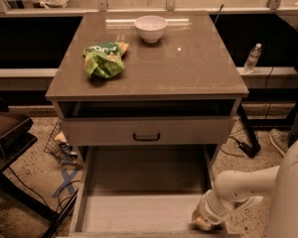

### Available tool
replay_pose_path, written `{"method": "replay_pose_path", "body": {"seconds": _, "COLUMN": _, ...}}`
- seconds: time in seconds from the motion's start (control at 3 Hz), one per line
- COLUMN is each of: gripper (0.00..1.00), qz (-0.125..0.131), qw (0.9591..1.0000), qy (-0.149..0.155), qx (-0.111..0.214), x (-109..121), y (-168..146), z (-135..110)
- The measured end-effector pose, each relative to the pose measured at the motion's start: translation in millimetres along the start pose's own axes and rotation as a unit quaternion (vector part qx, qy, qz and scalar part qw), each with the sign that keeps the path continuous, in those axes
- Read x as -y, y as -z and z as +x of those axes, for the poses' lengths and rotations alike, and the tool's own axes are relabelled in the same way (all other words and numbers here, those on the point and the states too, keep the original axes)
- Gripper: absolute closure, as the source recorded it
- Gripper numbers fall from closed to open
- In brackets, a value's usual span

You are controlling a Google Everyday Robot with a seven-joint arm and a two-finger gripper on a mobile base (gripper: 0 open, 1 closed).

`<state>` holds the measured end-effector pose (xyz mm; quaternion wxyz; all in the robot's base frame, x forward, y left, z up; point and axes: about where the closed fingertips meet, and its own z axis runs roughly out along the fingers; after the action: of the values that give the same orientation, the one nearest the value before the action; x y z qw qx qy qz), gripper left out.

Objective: Open middle drawer

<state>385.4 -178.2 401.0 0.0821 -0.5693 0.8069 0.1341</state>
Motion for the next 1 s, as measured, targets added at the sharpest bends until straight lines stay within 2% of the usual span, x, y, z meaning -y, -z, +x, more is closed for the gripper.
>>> {"method": "replay_pose_path", "body": {"seconds": 0.33, "gripper": 0.36, "qz": -0.001, "qw": 1.0, "qy": 0.0, "qx": 0.0, "x": -0.8, "y": -0.7, "z": 0.0}}
{"method": "replay_pose_path", "body": {"seconds": 0.67, "gripper": 0.05, "qz": -0.003, "qw": 1.0, "qy": 0.001, "qx": 0.0, "x": -1.8, "y": -1.7, "z": 0.0}}
{"method": "replay_pose_path", "body": {"seconds": 1.0, "gripper": 0.0, "qz": -0.003, "qw": 1.0, "qy": 0.001, "qx": -0.001, "x": -1.8, "y": -2.1, "z": -0.1}}
